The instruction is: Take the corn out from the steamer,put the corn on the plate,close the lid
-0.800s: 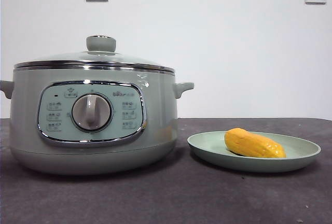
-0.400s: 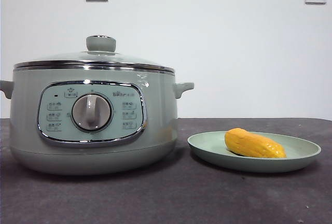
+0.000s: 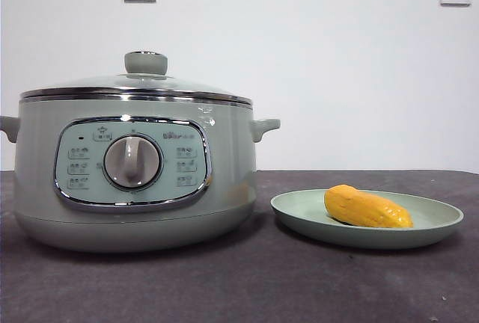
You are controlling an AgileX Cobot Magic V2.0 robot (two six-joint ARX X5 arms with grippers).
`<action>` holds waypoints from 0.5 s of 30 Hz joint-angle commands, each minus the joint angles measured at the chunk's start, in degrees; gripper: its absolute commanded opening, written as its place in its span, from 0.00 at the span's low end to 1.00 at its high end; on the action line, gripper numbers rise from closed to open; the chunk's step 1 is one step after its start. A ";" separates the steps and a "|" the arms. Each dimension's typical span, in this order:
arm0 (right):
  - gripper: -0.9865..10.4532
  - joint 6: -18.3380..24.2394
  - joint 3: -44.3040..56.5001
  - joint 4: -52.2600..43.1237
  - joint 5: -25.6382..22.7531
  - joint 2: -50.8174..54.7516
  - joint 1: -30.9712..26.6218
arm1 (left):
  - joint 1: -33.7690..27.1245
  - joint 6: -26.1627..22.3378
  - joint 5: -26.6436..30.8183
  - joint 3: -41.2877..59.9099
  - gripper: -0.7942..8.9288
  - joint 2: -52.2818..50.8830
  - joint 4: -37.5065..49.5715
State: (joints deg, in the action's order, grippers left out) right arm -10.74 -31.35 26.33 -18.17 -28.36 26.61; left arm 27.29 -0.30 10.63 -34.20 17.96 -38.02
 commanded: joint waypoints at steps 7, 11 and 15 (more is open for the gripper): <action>0.09 -0.55 0.39 -0.13 -0.17 -0.02 0.07 | -14.93 -1.44 -2.19 12.02 0.08 -9.86 15.26; 0.09 -0.55 0.39 -0.15 -0.20 -0.02 0.07 | -20.76 -1.20 -7.43 20.87 0.08 -12.76 23.02; 0.09 -0.55 0.39 -0.13 -0.17 -0.02 0.07 | -23.67 -0.98 -9.84 26.95 0.08 -14.45 26.38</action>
State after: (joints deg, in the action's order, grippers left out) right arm -10.74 -31.35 26.44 -18.20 -28.38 26.61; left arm 4.12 -1.06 1.21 -8.45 4.01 -12.73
